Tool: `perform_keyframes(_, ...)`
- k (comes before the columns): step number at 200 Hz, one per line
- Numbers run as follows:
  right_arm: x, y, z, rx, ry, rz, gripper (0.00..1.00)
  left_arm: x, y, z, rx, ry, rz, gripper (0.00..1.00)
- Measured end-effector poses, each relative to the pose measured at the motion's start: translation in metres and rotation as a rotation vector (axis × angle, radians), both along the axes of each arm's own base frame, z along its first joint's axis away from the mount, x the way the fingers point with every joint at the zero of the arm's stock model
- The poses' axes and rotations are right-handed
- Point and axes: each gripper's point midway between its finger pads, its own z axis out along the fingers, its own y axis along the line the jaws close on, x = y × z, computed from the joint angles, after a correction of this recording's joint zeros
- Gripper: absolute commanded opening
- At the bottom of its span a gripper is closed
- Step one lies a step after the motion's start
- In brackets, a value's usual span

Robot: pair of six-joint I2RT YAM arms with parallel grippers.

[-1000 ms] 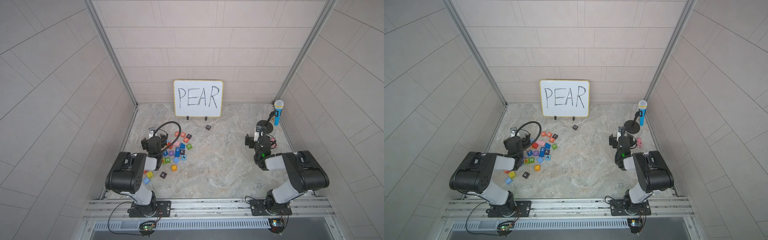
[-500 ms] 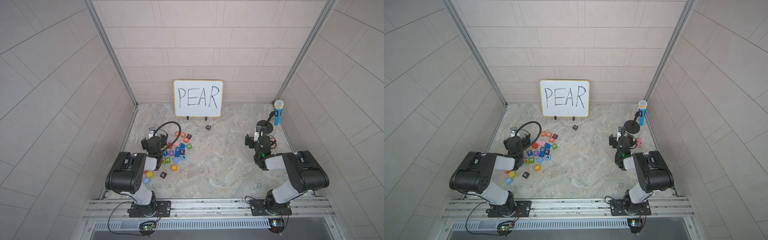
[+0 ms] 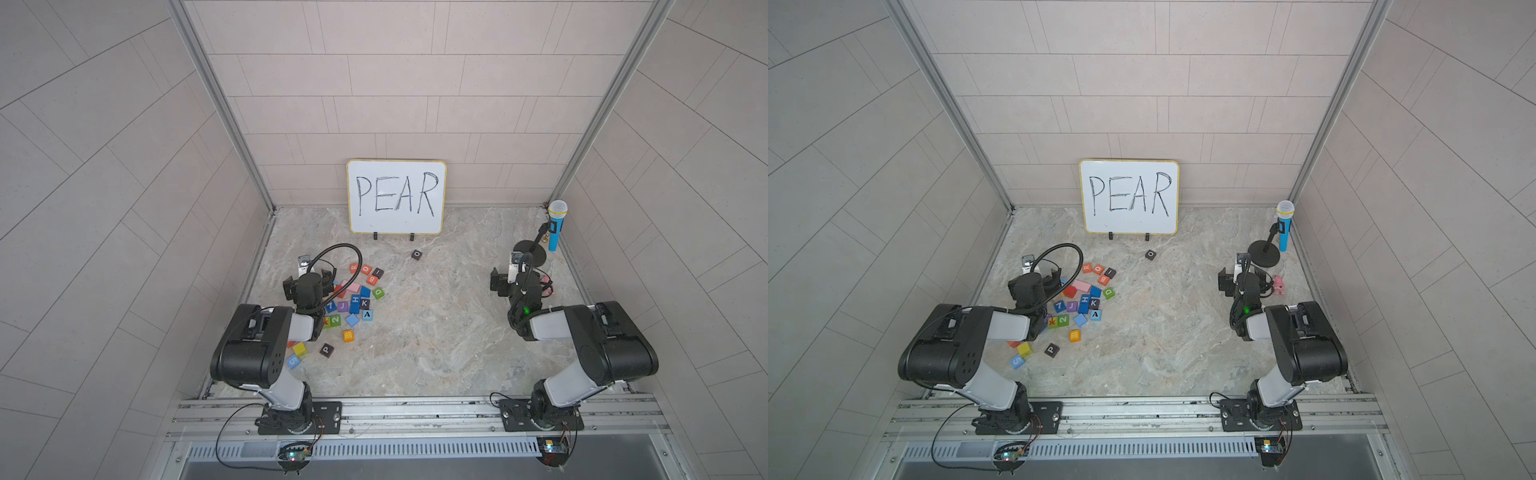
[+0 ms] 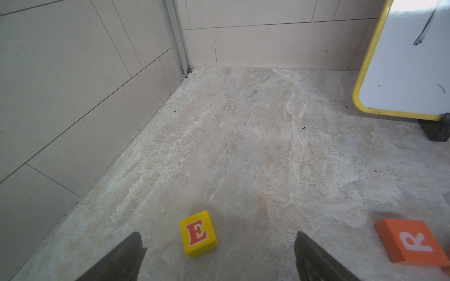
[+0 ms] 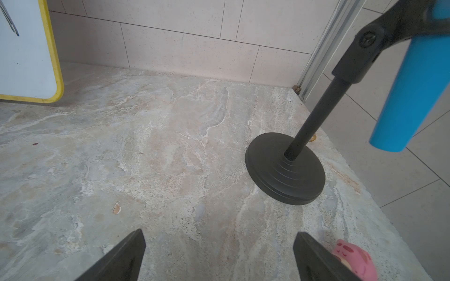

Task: Spell the uppercase word “pear” with letter blocks
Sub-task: Pick up the letter block from the center of the board.

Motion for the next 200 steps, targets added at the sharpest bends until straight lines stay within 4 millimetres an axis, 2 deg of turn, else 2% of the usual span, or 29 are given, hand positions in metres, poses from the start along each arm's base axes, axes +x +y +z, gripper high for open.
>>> perform_keyframes(23,-0.003,0.005,0.005,-0.018,0.006,0.014,1.00,-0.002,-0.003,0.013,-0.003,-0.012,-0.023,1.00)
perform_keyframes(46,-0.007,0.024,0.033,-0.072,-0.031,0.051,1.00,-0.006,-0.004,0.048,0.001,-0.083,-0.023,1.00)
perform_keyframes(66,-0.008,0.062,0.068,-0.135,-0.092,0.123,1.00,-0.011,-0.006,0.078,0.007,-0.131,-0.001,1.00)
perform_keyframes(96,-0.009,0.118,0.114,-0.157,-0.120,0.216,1.00,-0.015,-0.027,0.118,0.004,-0.130,0.001,1.00)
perform_keyframes(117,-0.009,0.153,0.150,-0.104,-0.127,0.274,1.00,-0.022,-0.039,0.138,-0.031,-0.094,0.018,1.00)
perform_keyframes(128,-0.016,0.173,0.160,-0.072,-0.120,0.324,1.00,-0.030,-0.040,0.143,-0.067,-0.062,0.040,1.00)
perform_keyframes(139,-0.024,0.192,0.161,-0.051,-0.095,0.382,1.00,-0.038,-0.037,0.144,-0.103,-0.024,0.068,1.00)
perform_keyframes(150,-0.035,0.210,0.152,-0.037,-0.049,0.448,1.00,-0.047,-0.036,0.140,-0.144,0.021,0.086,1.00)
perform_keyframes(167,-0.053,0.230,0.125,-0.024,0.060,0.545,1.00,-0.066,-0.037,0.124,-0.206,0.107,0.097,1.00)
perform_keyframes(200,-0.078,0.248,0.070,-0.025,0.264,0.653,1.00,-0.101,-0.041,0.092,-0.313,0.262,0.124,1.00)
